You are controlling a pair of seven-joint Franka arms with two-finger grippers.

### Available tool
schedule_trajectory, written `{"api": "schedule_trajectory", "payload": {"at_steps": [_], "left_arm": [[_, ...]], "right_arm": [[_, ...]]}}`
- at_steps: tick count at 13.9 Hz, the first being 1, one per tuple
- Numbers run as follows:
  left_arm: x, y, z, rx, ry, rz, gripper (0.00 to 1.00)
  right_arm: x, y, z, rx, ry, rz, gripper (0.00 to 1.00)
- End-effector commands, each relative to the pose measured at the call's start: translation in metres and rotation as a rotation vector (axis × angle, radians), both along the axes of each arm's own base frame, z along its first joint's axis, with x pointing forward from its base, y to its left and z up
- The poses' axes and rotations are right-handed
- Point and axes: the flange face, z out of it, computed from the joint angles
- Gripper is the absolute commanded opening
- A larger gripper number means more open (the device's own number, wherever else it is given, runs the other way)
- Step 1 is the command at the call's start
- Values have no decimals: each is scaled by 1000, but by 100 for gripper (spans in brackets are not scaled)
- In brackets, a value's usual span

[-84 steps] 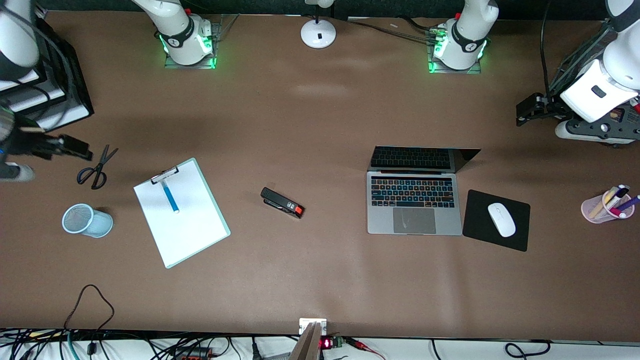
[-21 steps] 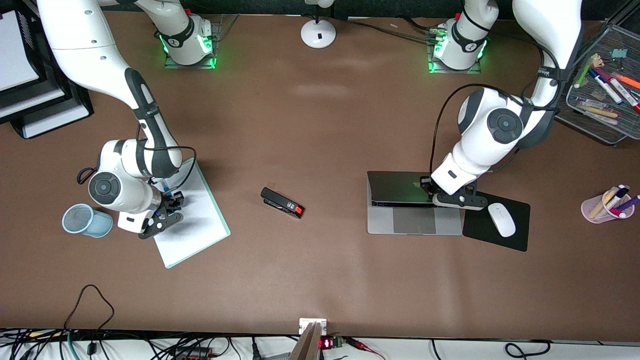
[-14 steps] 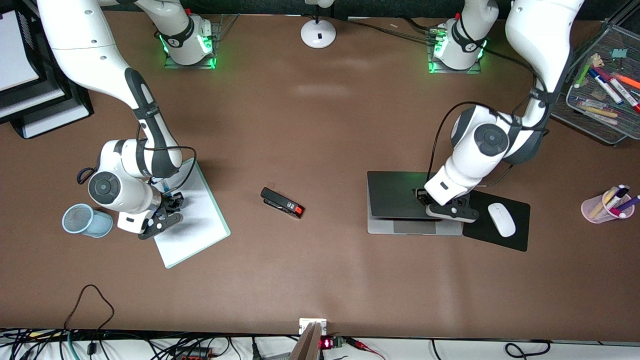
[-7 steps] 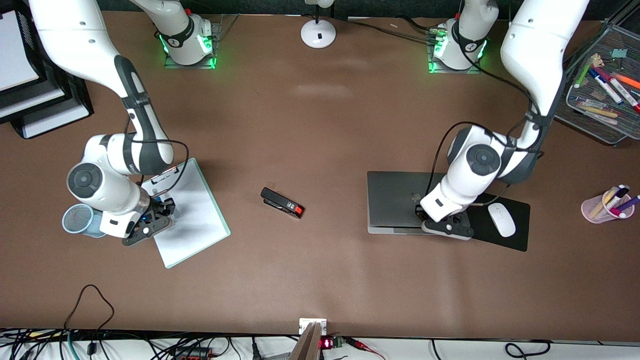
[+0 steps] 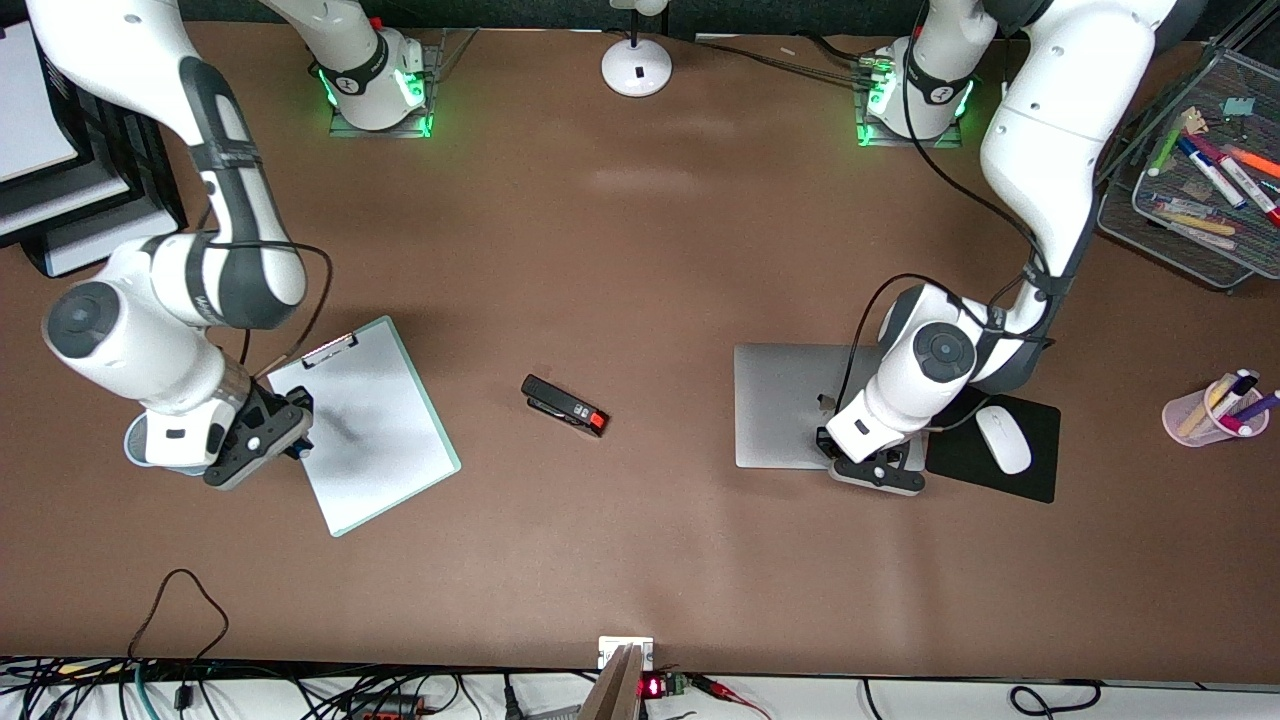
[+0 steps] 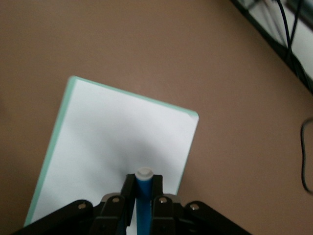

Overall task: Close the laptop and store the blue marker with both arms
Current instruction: 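Lift the marker toward the pen cup while the left gripper presses the lid shut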

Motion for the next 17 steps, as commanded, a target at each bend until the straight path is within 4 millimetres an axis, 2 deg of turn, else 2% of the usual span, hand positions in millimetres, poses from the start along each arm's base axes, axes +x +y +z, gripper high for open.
{"api": "schedule_trajectory", "payload": {"at_steps": [1,4,7,9,11,14,17], "left_arm": [[5,1,-10,8,-8,-10,0],[5,3,-10,9,-5,-9,0],[6,6,-1,15,-5,-3,0],[5,12,21,49,37,-2,0],[2,11,53,87,87,-4,0],[-8,9,94,129,156,-1,0],[-19,15,139,179,202,9,3]], "right_arm": [[-1,-15,15,97,-49,140,0],[4,-47,34,115,-125,351,0],[5,-81,52,249,-134,429,0],[4,-96,60,298,-172,521,0],[0,-108,72,399,-203,597,0],[-15,-134,70,523,-190,658,0],[-18,-166,72,595,-214,702,0]]}}
